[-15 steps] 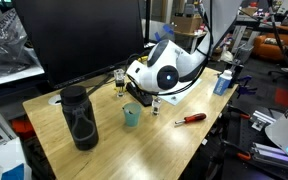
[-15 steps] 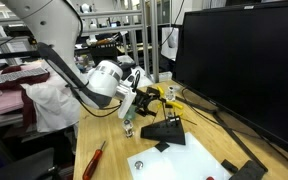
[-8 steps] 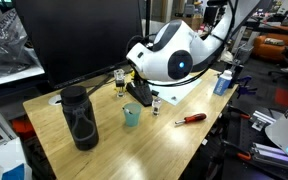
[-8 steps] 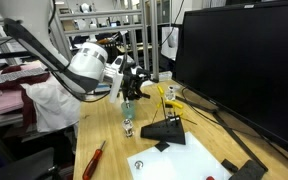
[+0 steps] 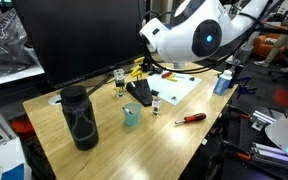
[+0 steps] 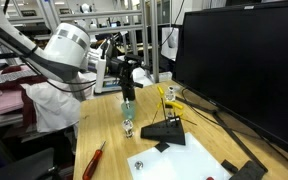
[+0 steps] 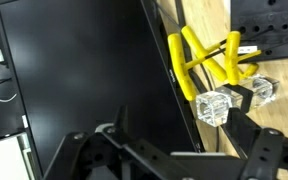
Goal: Put the yellow object that's closest to the black rack in it
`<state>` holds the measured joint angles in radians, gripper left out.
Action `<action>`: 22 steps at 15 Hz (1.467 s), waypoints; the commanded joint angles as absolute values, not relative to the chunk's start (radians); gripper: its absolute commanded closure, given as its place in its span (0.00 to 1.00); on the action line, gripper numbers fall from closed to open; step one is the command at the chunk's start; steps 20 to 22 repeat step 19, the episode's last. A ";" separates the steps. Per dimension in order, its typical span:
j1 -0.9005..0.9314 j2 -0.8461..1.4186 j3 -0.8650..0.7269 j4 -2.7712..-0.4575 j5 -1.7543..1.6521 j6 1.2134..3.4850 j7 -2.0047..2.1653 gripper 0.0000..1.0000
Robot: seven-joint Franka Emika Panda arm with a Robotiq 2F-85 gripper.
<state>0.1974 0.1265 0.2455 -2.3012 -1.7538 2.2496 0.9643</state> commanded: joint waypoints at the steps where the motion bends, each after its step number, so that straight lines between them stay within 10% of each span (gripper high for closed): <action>1: 0.189 0.039 0.246 -2.364 -1.559 2.387 0.930 0.00; 22: 0.217 -0.040 0.240 -2.428 -1.284 2.442 0.916 0.00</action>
